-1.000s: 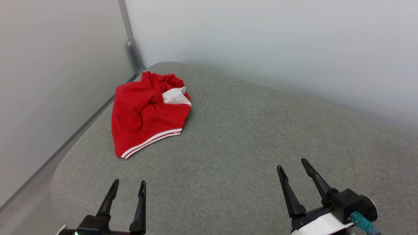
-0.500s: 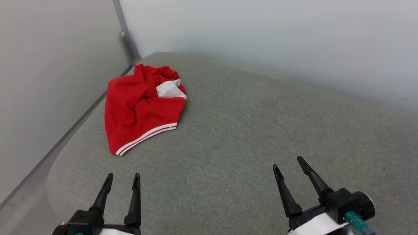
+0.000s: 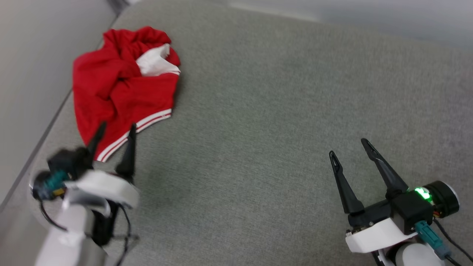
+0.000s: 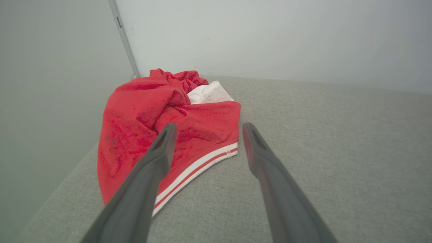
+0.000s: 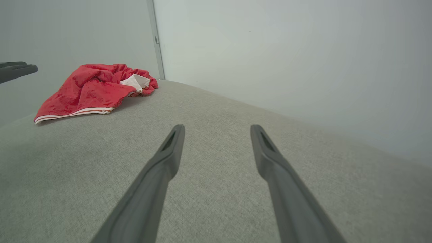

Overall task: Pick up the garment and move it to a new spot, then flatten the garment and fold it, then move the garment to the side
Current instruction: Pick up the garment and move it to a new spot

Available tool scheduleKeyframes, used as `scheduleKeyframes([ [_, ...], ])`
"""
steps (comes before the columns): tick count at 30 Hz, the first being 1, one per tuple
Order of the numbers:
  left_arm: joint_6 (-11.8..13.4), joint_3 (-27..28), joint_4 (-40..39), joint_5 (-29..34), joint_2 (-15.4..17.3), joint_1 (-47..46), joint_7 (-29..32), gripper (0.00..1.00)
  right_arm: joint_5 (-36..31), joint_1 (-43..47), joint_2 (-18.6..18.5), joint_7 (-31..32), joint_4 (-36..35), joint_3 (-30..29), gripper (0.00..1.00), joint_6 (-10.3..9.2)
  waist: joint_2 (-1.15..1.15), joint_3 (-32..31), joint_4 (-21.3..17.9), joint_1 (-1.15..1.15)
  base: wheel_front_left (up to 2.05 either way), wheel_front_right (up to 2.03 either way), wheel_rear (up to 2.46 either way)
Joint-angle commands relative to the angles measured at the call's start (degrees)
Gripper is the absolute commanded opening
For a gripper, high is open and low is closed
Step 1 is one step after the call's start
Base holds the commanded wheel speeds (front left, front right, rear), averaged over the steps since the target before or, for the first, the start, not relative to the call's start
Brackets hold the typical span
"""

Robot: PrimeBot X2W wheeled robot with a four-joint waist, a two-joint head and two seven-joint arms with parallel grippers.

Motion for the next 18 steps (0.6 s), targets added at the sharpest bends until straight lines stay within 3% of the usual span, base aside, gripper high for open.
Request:
scheduleKeyframes([
  [1, 0.0, -0.8, 2.3, -1.9, 2.6, -4.0, 1.1, 1.0, -0.4, -1.1, -0.6, -0.1, -0.9, 0.0, 1.0, -0.02, 0.0, 5.6, -2.6, -0.01, 0.0, 0.0, 0.0],
  [6, -0.1, -5.5, 9.6, -10.7, 11.7, -15.4, 11.4, 1.0, -1.1, -2.4, -1.9, -0.1, -3.1, -0.2, 1.0, -0.02, 0.0, 11.0, -4.9, -0.01, 0.0, 0.0, 0.0],
  [14, 0.0, -11.0, 13.4, -23.8, 24.6, -25.9, 30.1, 1.0, -1.5, -4.3, -2.3, -0.1, -5.9, -1.5, 1.0, -0.02, 0.0, 17.8, -8.5, -0.01, 0.0, 0.0, 0.0],
  [18, 0.0, -13.8, 14.4, -29.5, 28.6, -27.8, 38.0, 1.0, -1.8, -4.9, -1.9, -0.1, -6.2, -1.9, 1.0, -0.03, 0.0, 19.8, -9.9, -0.01, 0.0, 0.0, 0.0],
])
